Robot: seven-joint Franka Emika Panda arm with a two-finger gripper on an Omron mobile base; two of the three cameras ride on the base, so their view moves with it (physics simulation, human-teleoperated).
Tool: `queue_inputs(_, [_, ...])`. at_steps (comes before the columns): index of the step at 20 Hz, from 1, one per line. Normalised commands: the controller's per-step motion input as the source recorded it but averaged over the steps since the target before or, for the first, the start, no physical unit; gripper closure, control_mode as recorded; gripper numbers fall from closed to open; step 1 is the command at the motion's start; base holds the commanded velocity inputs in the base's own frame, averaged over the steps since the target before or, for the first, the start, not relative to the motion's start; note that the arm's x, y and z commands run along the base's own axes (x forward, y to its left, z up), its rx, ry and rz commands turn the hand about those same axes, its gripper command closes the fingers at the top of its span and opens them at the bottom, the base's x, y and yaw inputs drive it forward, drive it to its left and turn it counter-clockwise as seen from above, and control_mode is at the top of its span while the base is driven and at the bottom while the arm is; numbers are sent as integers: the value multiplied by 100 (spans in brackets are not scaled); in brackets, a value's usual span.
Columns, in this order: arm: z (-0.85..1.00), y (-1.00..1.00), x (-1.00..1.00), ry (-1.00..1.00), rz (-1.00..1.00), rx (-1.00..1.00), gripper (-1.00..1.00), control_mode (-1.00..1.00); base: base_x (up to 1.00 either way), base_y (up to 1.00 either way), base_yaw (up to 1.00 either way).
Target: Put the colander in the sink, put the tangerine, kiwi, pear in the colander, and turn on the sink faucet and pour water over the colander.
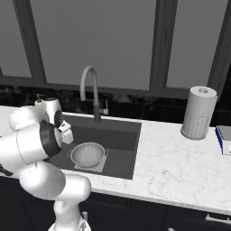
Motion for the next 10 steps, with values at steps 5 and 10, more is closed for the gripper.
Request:
queue_inputs(5, [72,9,-85,0,-1,-1,-100,-100,0,0,0])
queue_inputs(10, [51,29,-100,0,3,-2,-100,-100,0,0,0])
